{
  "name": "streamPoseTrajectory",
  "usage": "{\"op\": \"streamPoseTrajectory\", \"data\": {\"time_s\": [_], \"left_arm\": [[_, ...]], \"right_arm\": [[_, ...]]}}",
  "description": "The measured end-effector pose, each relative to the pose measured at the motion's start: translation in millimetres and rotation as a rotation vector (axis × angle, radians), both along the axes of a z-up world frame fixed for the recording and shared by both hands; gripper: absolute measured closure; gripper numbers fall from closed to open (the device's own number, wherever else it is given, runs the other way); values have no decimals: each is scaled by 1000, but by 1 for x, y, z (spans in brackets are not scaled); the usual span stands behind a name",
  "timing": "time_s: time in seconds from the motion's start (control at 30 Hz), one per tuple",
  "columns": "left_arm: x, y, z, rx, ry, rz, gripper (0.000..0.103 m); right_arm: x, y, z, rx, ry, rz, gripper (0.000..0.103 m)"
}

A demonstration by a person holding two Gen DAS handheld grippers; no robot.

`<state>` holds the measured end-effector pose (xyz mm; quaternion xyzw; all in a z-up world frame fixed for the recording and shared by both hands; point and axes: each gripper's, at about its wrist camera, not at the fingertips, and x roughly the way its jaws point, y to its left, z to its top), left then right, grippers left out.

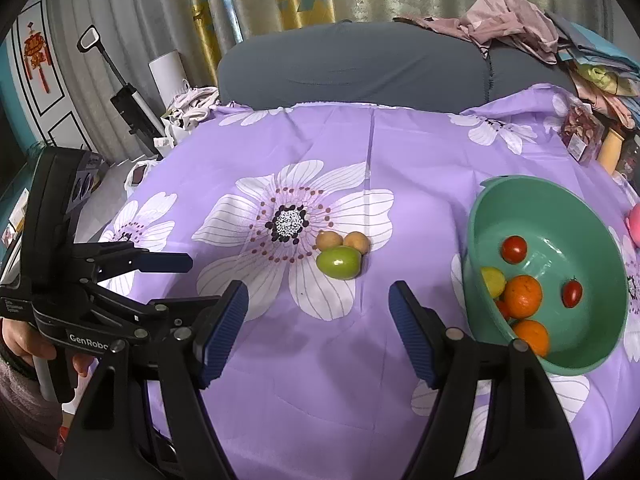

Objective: Organize fruits
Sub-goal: 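Withdraw both grippers from the bowl toward the two yellow plums, then close the left gripper on a yellow plum while the right gripper grasps the other yellow plum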

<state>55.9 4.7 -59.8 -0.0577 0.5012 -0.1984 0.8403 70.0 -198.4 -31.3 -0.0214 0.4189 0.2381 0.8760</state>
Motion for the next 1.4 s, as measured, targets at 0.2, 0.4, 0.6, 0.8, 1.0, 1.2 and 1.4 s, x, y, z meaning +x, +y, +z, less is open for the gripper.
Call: {"op": "streamPoseTrajectory", "data": {"time_s": [0.2,0.4,0.6,0.8,1.0,1.2,1.4], "left_arm": [[5,3,-3,-6,5,5,21],[9,5,-7,-6,13,9,21],[18,11,-4,-25,-8,30,21],[35,14,-7,-50,-10,34,21],[58,6,-9,-74,2,9,21],[84,-7,-19,-89,44,-10,21],[99,-21,-27,-80,71,-33,34]], "right_arm": [[6,5,-5,-6,15,2,30],[11,9,-10,-8,30,5,30],[18,11,-17,-18,51,-4,30],[27,14,-25,-30,70,-10,30],[27,18,-32,-41,81,17,30],[30,13,-35,-23,84,12,31],[32,9,-37,-10,84,10,31]]}}
